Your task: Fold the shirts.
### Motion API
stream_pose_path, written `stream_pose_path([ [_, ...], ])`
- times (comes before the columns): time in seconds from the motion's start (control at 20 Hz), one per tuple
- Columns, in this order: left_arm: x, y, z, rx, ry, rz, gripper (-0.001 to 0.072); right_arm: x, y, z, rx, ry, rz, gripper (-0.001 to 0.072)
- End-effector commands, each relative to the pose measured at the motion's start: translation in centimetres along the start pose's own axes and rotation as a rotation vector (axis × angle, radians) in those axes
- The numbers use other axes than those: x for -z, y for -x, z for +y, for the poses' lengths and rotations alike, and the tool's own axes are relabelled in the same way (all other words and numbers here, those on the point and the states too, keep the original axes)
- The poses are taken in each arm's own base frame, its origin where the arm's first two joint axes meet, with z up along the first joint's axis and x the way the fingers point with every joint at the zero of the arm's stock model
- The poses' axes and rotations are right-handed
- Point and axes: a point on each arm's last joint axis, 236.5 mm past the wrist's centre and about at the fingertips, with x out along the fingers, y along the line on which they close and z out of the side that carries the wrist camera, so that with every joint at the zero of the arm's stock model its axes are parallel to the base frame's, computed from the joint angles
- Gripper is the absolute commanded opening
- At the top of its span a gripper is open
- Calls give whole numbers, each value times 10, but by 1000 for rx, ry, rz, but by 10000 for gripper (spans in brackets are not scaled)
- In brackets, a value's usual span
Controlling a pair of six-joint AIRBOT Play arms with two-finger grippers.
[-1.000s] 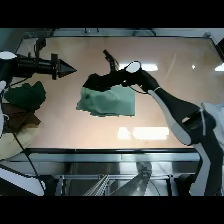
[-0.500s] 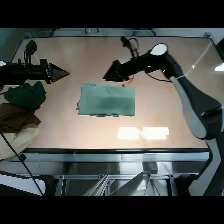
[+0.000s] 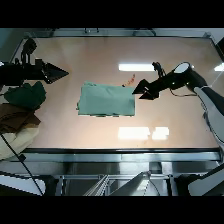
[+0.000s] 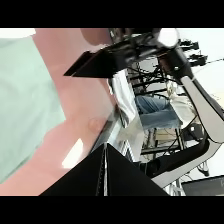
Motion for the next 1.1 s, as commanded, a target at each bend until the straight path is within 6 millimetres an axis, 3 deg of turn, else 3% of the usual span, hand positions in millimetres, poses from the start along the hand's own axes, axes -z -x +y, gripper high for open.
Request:
stream_pose_path([
  [0.0, 2, 0, -2, 9, -2, 8, 17, 8, -36, -27, -12, -85, 28, 605],
  [0.15, 4, 0, -4, 16, -2, 17, 18, 17, -61, -21, -39, -92, 67, 605],
  [0.35, 5, 0, -7, 27, -2, 21, 17, 12, -78, 19, -164, -51, 32, 601],
  [0.4, 5, 0, -7, 28, -2, 23, 17, 9, -77, 31, -207, -44, 16, 533],
  [0.55, 6, 0, -8, 31, -1, 26, 17, -5, -69, 62, -341, -24, -43, 15],
  [0.7, 9, 1, -9, 38, 9, 37, 17, -10, -50, 79, -375, 0, -73, 17],
  [0.75, 9, 1, -10, 39, 9, 40, 17, -12, -33, 88, -390, 21, -88, 16],
  [0.85, 11, 1, -11, 44, 8, 48, 17, -31, 26, 98, -388, 59, -197, 16],
  [0.95, 12, 1, -11, 46, 8, 50, 17, -59, 115, 78, -345, -1, -374, 16],
  [1.05, 12, 1, -11, 46, 8, 51, 17, -70, 209, 43, -296, -83, -550, 15],
])
